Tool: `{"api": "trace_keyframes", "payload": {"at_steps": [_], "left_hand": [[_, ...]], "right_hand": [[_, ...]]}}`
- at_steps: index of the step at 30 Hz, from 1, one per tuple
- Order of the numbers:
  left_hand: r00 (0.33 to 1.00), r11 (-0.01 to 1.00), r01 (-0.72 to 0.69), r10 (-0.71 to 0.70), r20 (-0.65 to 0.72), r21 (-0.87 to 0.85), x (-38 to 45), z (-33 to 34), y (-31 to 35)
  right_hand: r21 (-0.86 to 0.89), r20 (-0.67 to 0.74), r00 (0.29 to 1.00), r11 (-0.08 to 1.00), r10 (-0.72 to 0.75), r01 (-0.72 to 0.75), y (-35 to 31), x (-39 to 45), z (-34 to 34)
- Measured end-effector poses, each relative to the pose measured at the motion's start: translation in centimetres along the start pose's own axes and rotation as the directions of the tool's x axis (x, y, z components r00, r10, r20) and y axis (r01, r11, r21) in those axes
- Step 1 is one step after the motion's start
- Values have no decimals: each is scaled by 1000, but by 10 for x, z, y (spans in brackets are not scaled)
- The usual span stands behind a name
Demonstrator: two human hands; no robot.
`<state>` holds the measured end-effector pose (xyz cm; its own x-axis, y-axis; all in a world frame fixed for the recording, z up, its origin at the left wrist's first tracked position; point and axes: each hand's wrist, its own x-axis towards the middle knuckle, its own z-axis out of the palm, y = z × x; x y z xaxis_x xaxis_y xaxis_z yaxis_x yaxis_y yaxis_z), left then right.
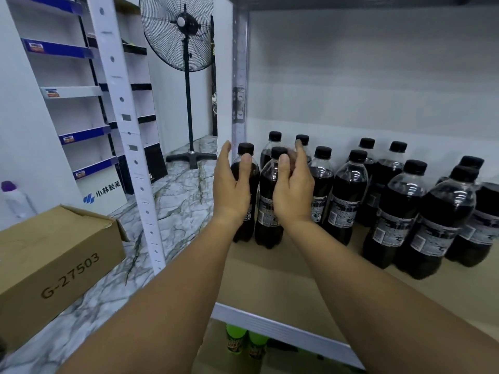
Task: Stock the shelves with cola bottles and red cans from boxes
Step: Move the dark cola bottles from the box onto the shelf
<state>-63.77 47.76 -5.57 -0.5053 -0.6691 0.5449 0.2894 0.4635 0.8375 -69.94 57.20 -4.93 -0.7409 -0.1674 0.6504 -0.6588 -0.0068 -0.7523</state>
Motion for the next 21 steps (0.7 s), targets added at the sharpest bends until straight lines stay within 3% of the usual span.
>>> {"api": "trace_keyframes", "payload": {"at_steps": [5,12,16,21], "left_hand": [[999,1000,-5,6,32,-27,-55,-25,8],[990,987,-138,135,36,87,-185,-35,31],[997,999,11,-13,76,34,-276,-32,20],[954,951,295,-299,35,99,-384,-22,-17]], "right_hand": [[58,91,996,998,-7,2,-21,-35,-41],[48,137,988,996,64,-72,-37,-145,-132],[5,118,979,986,166,-167,-25,-226,-183],[-73,-94,915,914,393,-400,18,-330,-244]]}}
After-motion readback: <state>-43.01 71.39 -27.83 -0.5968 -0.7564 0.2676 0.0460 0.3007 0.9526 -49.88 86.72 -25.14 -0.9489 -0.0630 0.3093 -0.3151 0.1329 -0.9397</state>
